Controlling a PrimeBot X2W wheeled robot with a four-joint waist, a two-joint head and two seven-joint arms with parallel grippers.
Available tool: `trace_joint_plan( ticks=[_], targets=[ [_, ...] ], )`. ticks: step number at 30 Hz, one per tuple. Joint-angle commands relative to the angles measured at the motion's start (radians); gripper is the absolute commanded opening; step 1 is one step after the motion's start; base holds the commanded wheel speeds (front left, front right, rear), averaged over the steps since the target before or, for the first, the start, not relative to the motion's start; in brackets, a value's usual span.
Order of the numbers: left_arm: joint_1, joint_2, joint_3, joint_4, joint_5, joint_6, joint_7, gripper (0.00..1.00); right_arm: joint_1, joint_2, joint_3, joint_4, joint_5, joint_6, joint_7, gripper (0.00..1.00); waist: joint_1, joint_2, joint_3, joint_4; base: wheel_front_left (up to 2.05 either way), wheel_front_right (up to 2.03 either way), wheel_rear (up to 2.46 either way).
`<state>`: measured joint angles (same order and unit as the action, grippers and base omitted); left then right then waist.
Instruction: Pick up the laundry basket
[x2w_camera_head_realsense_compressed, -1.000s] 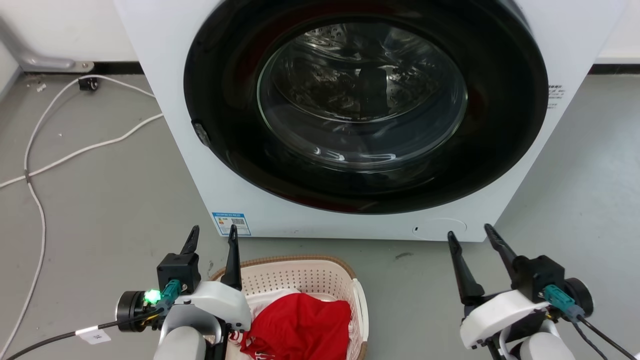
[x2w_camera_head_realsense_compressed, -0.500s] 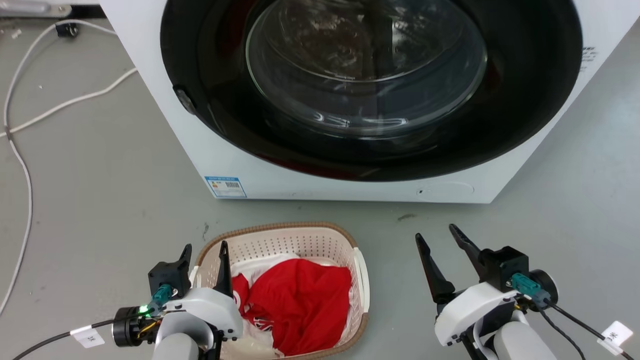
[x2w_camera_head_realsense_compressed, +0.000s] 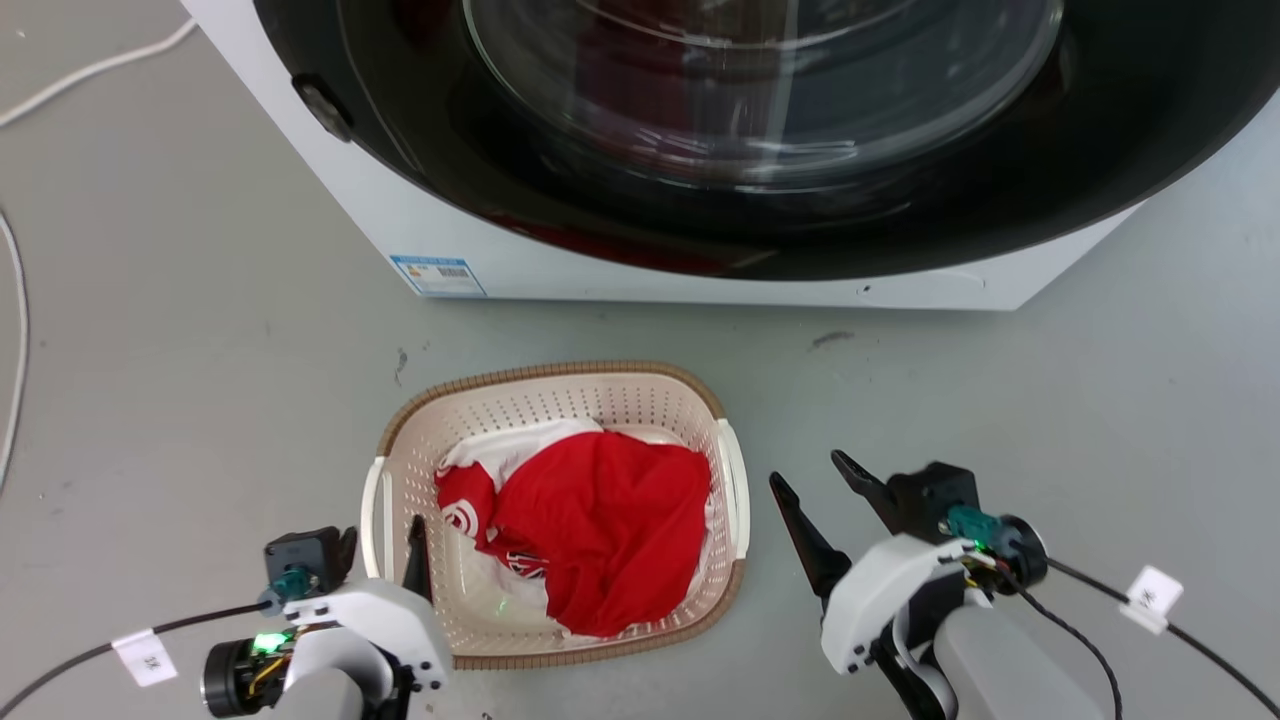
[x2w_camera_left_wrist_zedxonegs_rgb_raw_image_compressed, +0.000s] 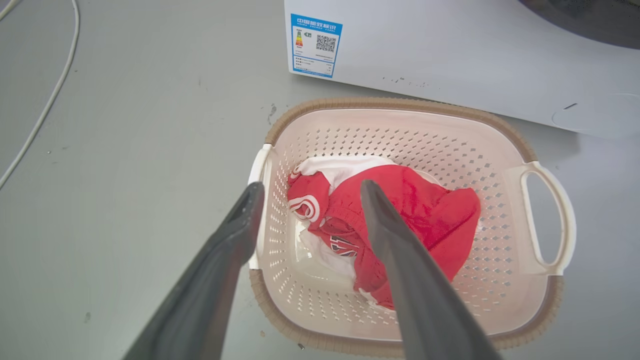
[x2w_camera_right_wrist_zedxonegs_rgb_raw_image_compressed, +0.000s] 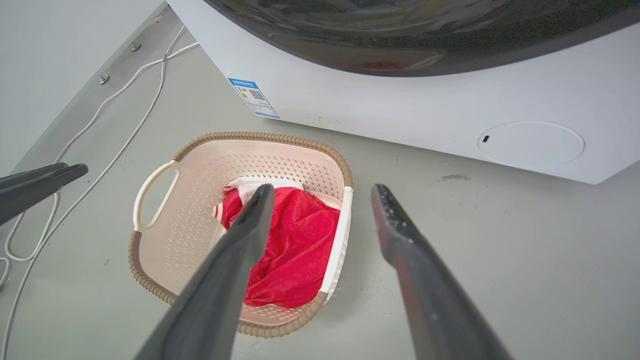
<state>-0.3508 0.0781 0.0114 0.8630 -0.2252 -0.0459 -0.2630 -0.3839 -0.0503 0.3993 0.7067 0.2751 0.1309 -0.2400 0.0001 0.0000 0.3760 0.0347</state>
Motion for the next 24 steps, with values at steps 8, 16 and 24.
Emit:
trace_joint_plan(
  ticks=[8,16,24],
  targets=[
    [-0.136,0.083,0.014,0.194,-0.027,-0.038,0.04,1.0,-0.162,0.0,0.137,0.124,0.138,0.0,0.041,1.0,-0.0001,0.0,0.107,-0.025,0.0,0.0,0.0],
    [-0.273,0.141,0.019,0.299,-0.058,-0.059,0.082,1.0,-0.323,0.0,0.26,0.207,0.265,0.0,0.081,1.0,-0.0001,0.0,0.235,-0.04,0.0,0.0,0.0],
    [-0.38,0.173,0.015,0.349,-0.075,-0.068,0.094,1.0,-0.453,0.0,0.355,0.261,0.339,0.0,0.096,1.0,-0.0001,0.0,0.346,-0.043,0.0,0.0,0.0]
  ],
)
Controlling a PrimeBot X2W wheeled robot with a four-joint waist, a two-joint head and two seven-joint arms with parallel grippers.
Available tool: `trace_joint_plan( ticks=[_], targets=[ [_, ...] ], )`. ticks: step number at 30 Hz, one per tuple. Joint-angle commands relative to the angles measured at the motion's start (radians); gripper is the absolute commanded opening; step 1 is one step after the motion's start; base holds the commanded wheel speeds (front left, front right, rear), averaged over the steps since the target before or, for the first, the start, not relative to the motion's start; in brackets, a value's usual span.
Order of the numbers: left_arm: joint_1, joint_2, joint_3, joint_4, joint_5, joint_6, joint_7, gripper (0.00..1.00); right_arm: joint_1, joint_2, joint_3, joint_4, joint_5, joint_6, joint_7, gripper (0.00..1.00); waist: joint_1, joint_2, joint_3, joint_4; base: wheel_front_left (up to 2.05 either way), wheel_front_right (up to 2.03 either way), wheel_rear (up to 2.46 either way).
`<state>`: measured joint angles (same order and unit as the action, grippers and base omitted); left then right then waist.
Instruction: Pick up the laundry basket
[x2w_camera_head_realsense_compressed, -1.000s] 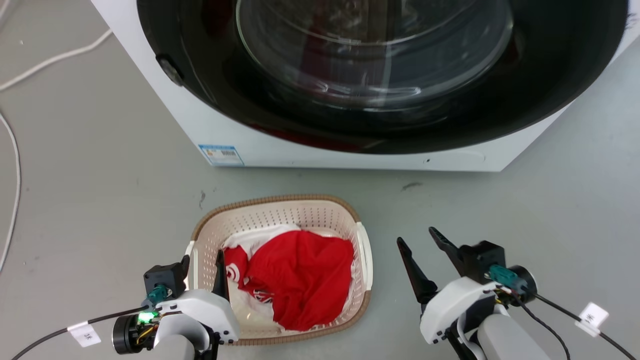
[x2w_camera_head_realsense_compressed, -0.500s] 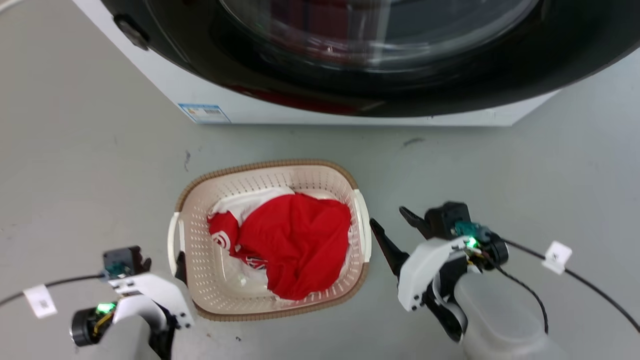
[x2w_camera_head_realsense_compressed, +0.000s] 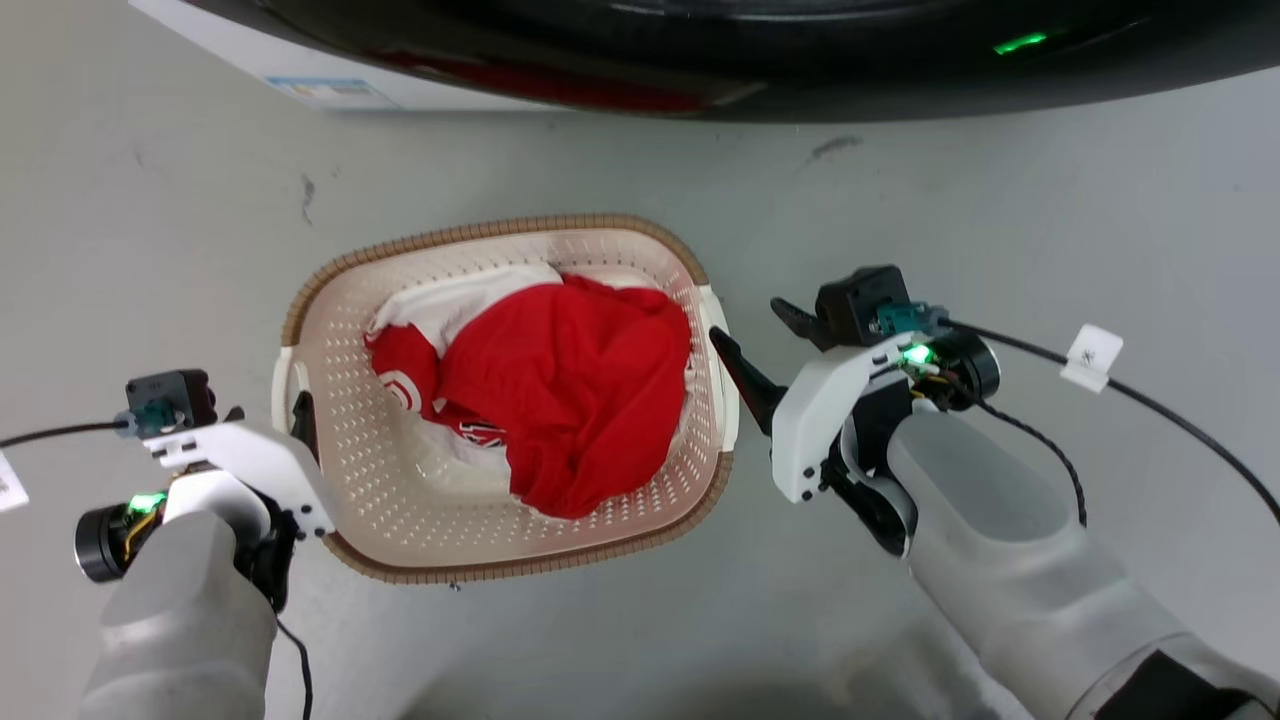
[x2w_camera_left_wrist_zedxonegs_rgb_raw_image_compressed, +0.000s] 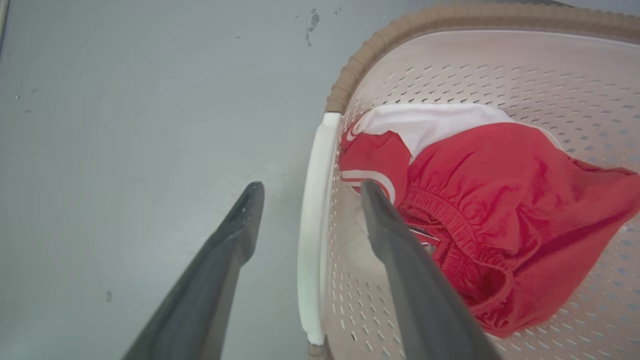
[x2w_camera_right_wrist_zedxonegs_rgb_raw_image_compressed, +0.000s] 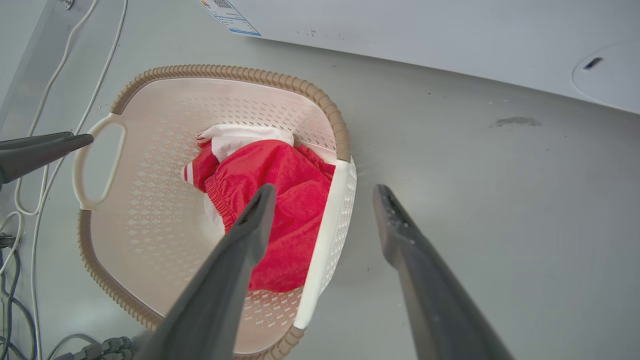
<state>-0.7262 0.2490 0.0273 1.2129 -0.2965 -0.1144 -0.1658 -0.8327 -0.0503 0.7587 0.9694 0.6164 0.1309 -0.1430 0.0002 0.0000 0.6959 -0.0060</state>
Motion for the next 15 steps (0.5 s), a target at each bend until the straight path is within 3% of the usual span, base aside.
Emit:
trace_joint_plan(
  ticks=[1,15],
  targets=[
    [-0.016,0.004,-0.004,0.004,-0.002,0.0,0.001,1.0,-0.02,0.0,0.007,0.005,0.008,0.0,0.003,1.0,-0.0002,0.0,0.041,-0.001,0.0,0.0,0.0],
    [-0.119,0.012,-0.031,0.049,-0.011,-0.005,0.011,1.0,-0.17,0.0,0.173,0.057,0.141,0.0,0.017,1.0,-0.0002,0.0,0.159,0.007,0.0,0.0,0.0]
  ],
)
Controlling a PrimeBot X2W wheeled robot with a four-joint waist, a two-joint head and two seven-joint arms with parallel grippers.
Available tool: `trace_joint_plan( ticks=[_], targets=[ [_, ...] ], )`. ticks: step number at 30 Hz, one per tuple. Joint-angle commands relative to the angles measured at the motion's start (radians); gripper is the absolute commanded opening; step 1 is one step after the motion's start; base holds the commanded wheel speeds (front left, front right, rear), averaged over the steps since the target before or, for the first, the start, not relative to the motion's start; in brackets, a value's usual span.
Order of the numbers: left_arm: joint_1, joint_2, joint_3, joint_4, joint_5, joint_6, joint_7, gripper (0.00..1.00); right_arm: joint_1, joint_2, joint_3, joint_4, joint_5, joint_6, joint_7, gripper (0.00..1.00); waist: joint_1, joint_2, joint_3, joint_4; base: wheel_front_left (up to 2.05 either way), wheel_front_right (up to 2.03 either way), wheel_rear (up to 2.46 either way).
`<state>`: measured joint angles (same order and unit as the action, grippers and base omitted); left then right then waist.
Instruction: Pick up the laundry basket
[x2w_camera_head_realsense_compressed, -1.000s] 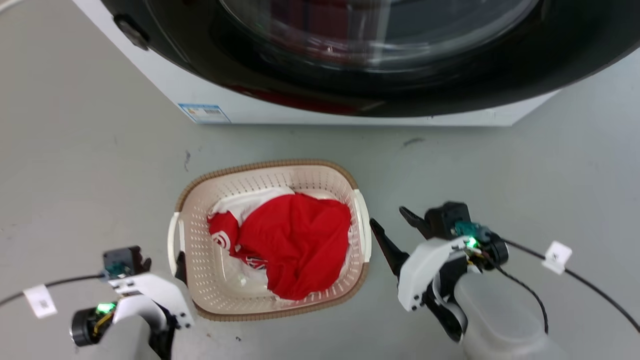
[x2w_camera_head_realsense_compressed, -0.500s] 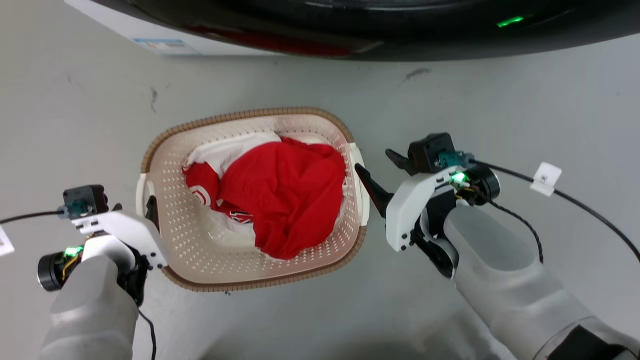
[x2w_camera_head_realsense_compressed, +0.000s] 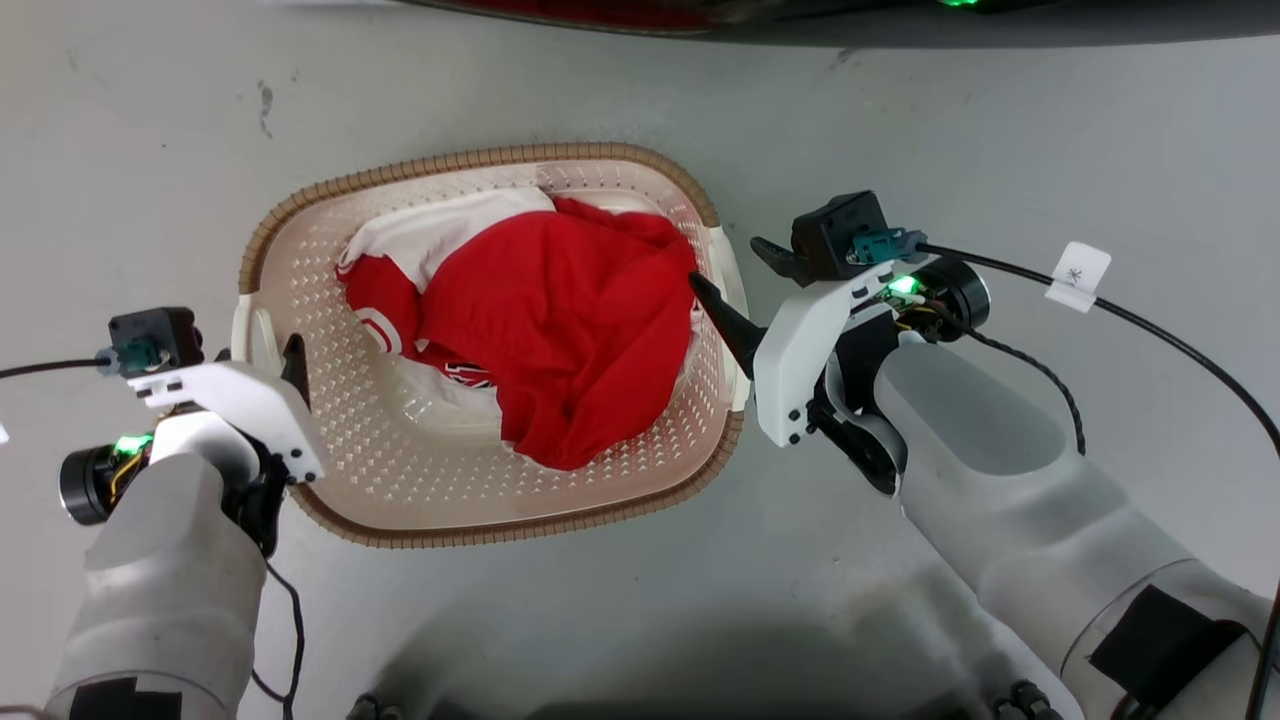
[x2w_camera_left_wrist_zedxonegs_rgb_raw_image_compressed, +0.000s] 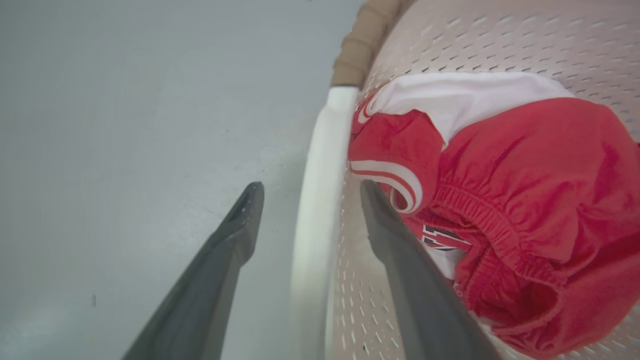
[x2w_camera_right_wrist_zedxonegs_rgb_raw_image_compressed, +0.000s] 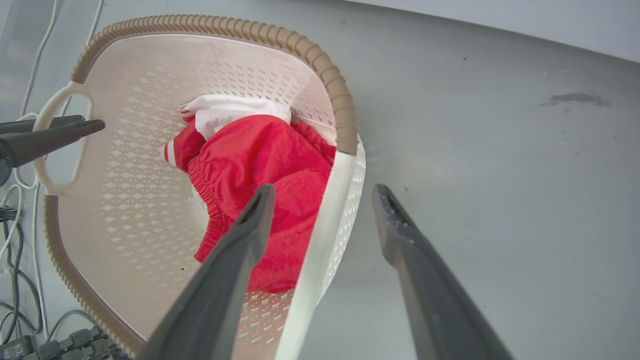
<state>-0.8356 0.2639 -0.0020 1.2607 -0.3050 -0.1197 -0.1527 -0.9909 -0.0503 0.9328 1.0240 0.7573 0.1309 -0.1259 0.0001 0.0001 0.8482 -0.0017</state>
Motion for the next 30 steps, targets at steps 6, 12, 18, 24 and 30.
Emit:
trace_joint_plan(
  ticks=[6,12,18,24,30],
  targets=[
    [-0.048,-0.01,-0.015,0.008,-0.006,-0.003,-0.007,1.0,-0.051,0.0,0.052,0.02,0.049,0.0,0.002,1.0,-0.0001,-0.0001,0.048,0.011,0.0,0.0,0.0],
    [-0.072,-0.019,-0.025,0.014,-0.016,-0.005,-0.001,1.0,-0.071,0.0,0.107,0.026,0.094,0.0,0.005,1.0,-0.0001,-0.0001,0.075,0.023,0.0,0.0,0.0],
    [-0.078,-0.026,-0.035,0.019,-0.027,-0.008,-0.001,0.85,-0.077,0.001,0.154,0.033,0.134,0.0,0.002,1.0,-0.0001,-0.0001,0.091,0.031,0.0,0.0,0.0],
    [-0.085,-0.046,-0.05,0.019,-0.042,-0.004,-0.001,0.0,-0.081,0.009,0.195,0.04,0.172,0.005,0.007,0.0,-0.0001,-0.0001,0.103,0.04,0.0,0.0,0.0],
    [-0.078,-0.054,-0.072,0.013,-0.061,-0.007,-0.019,0.0,-0.082,0.008,0.225,0.058,0.203,0.007,-0.001,0.0,-0.0001,-0.0001,0.097,0.041,0.0,0.0,0.0]
  ],
)
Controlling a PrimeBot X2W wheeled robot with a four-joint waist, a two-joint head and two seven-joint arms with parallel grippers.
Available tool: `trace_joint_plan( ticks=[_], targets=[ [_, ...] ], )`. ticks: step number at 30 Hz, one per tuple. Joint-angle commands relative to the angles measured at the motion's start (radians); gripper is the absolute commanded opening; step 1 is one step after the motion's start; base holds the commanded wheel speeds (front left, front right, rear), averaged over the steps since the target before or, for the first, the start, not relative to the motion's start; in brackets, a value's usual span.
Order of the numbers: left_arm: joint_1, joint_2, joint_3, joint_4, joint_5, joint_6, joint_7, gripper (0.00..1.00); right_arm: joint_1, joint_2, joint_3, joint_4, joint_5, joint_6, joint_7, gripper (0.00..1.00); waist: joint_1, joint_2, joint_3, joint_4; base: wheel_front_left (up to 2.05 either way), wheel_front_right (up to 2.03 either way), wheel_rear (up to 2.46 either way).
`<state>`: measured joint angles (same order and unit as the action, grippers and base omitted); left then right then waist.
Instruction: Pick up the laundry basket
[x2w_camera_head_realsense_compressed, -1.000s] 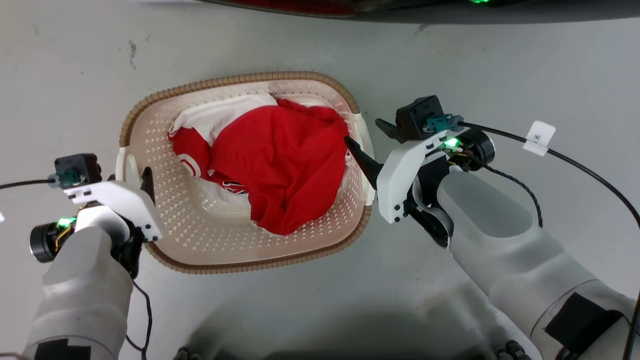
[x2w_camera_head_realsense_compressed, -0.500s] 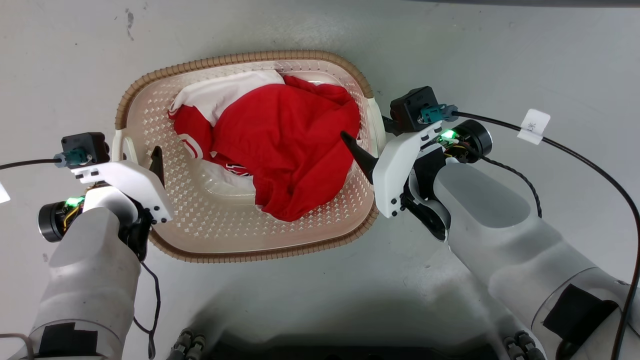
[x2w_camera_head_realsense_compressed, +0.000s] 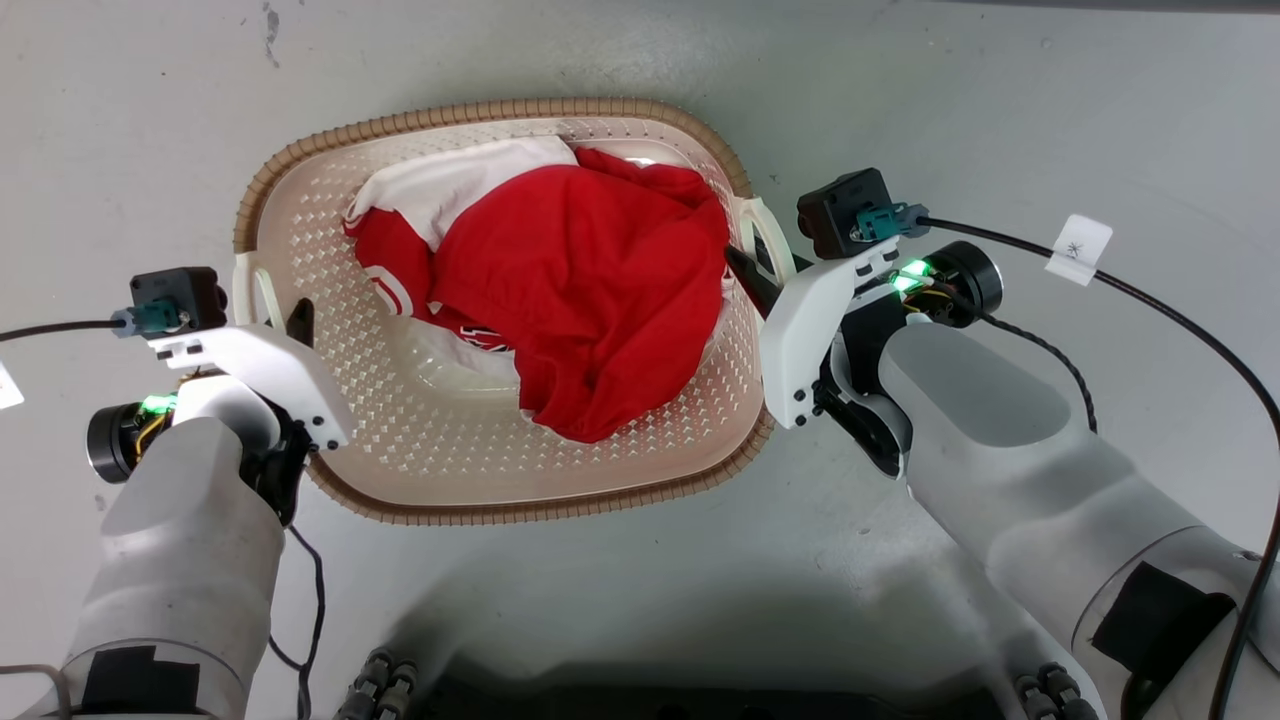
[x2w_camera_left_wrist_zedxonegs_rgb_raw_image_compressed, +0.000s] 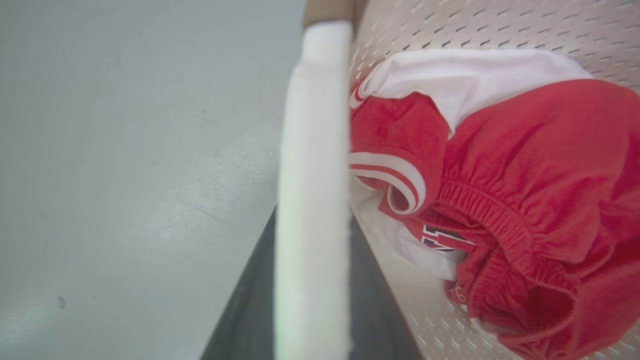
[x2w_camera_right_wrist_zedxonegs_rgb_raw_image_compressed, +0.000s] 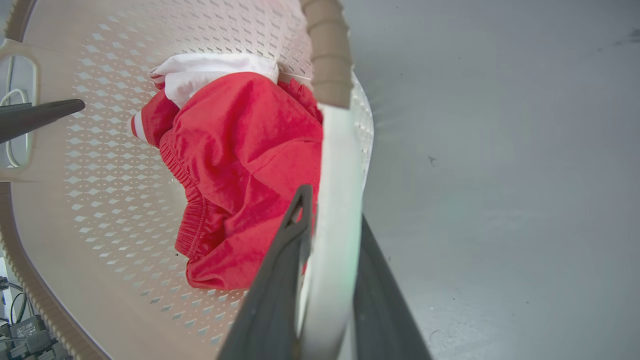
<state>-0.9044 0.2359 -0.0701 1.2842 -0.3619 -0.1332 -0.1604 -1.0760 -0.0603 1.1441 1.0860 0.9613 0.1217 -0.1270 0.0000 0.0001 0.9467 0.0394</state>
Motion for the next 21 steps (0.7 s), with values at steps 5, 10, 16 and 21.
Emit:
trace_joint_plan(
  ticks=[5,10,16,21],
  targets=[
    [-0.004,-0.021,-0.035,-0.023,-0.022,0.005,-0.018,0.0,0.011,0.02,0.025,0.011,0.035,0.016,0.013,0.0,0.0,-0.0001,-0.026,-0.005,0.0,0.0,0.0],
    [0.012,-0.019,-0.069,-0.017,-0.034,0.005,0.002,0.0,0.03,0.021,0.033,0.044,0.069,0.016,0.037,0.0,0.0,-0.0001,-0.084,-0.021,0.0,0.0,0.0],
    [0.03,-0.031,-0.11,-0.013,-0.057,0.004,0.058,0.0,0.065,0.02,0.043,0.072,0.114,0.016,0.098,0.0,0.0,-0.0001,-0.179,-0.053,0.0,0.0,0.0],
    [0.052,-0.04,-0.145,-0.009,-0.08,0.004,0.138,0.0,0.098,0.02,0.048,0.077,0.154,0.016,0.149,0.0,0.0,-0.0001,-0.261,-0.09,0.0,0.0,0.0]
  ],
)
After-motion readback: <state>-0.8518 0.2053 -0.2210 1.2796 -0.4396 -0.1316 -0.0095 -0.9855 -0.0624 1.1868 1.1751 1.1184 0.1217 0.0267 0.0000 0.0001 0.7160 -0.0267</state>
